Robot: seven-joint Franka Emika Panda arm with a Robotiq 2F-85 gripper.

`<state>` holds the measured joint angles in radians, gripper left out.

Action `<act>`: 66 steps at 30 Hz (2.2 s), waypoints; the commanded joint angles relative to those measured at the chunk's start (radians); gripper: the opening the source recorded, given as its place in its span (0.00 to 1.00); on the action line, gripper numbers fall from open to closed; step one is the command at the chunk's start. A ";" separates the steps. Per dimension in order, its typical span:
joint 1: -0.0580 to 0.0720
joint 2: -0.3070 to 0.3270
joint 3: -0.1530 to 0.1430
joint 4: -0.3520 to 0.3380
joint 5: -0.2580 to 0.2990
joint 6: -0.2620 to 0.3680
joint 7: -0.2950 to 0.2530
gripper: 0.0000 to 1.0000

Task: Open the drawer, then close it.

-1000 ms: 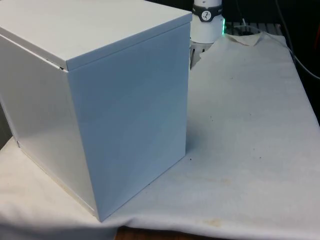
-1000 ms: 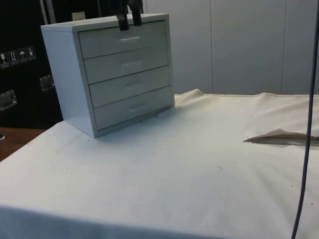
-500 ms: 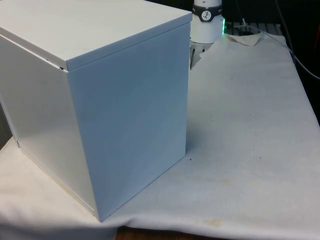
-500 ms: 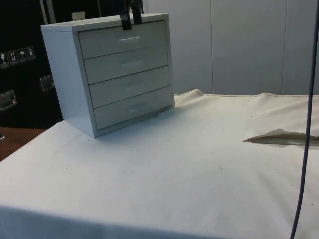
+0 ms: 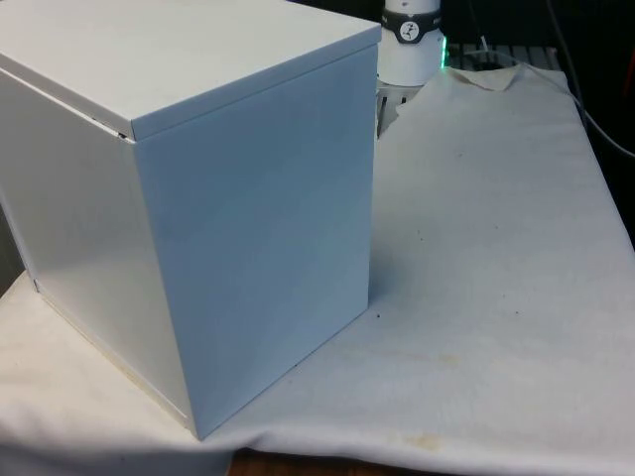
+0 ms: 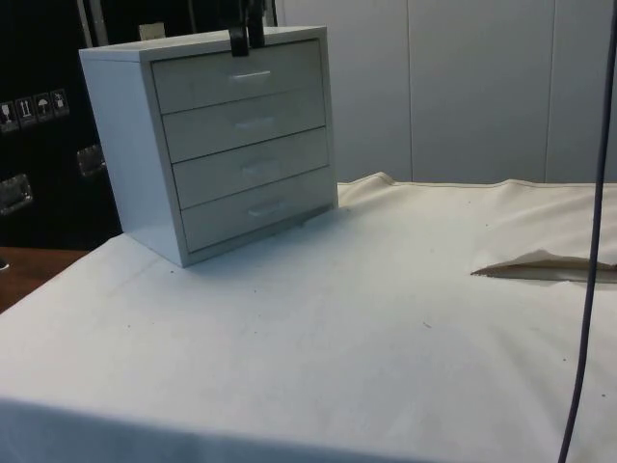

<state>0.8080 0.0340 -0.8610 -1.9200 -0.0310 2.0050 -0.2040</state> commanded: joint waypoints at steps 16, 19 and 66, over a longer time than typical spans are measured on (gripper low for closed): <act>-0.003 -0.040 -0.034 -0.039 -0.021 0.023 -0.112 1.00; -0.003 -0.037 -0.041 -0.039 -0.011 0.012 -0.130 1.00; -0.009 -0.078 -0.116 -0.214 -0.045 0.255 -0.433 1.00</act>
<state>0.8000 -0.0320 -0.9780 -2.1240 -0.0560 2.2400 -0.6460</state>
